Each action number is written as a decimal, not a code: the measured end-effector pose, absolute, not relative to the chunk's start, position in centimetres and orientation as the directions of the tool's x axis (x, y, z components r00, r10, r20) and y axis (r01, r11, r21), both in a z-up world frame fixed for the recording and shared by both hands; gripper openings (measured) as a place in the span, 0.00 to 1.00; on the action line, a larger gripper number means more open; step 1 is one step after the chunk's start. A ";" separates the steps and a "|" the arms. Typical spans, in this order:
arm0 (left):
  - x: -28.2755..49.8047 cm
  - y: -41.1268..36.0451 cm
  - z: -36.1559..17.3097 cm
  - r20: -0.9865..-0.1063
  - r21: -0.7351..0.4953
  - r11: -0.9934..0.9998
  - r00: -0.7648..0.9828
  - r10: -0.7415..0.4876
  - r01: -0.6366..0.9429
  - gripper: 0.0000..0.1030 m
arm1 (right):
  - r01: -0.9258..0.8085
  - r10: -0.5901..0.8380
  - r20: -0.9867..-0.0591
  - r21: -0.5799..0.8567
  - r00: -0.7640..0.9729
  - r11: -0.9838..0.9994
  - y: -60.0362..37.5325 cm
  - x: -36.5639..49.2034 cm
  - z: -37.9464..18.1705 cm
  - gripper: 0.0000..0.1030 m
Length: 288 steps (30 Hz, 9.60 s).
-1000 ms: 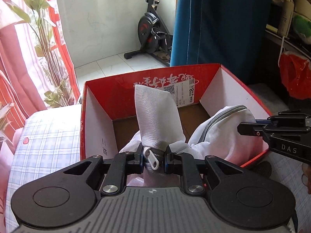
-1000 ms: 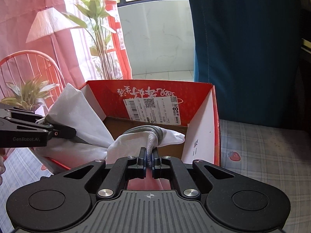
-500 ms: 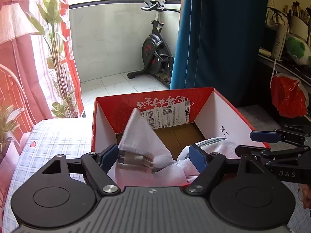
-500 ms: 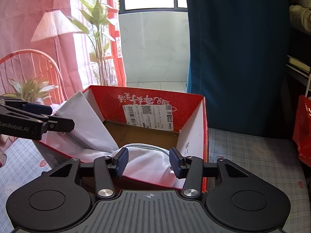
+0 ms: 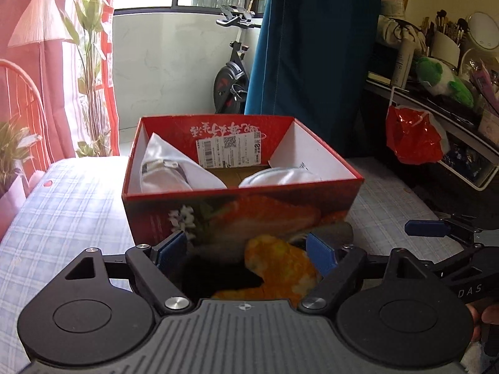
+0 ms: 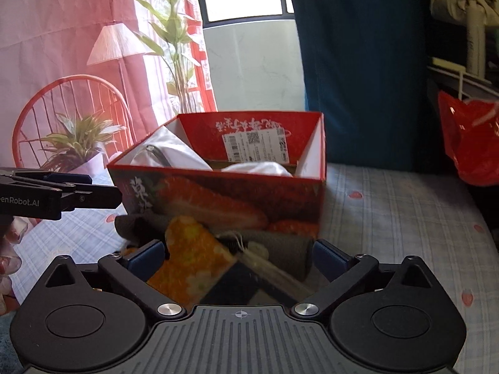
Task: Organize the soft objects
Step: 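Grasp the blue packaged bag with the left gripper, then lift the blue bag with the left gripper and carry it over the box, then lower the blue bag into the box and open the left gripper, then move the left gripper to the orange floral oven mitt and close on it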
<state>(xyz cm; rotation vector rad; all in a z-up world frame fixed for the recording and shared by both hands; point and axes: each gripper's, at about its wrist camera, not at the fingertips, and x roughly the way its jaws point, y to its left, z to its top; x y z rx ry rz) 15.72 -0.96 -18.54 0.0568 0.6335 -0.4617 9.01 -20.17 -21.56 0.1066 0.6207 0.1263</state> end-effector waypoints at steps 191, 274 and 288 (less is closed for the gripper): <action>17.4 -0.6 -17.4 -0.602 -0.019 0.894 0.709 -0.368 0.448 0.53 | -0.144 0.183 -0.585 0.113 0.790 0.983 -17.2 15.8 -20.9 0.51; 11.6 3.0 -27.6 -0.671 -0.187 0.917 0.636 -0.382 0.353 0.32 | -0.066 0.208 -0.620 0.245 0.757 0.967 -18.4 8.1 -31.9 0.47; 11.6 2.8 -27.6 -0.670 -0.185 0.918 0.638 -0.379 0.352 0.32 | -0.111 0.243 -0.604 0.248 0.759 0.962 -17.8 7.9 -31.7 0.22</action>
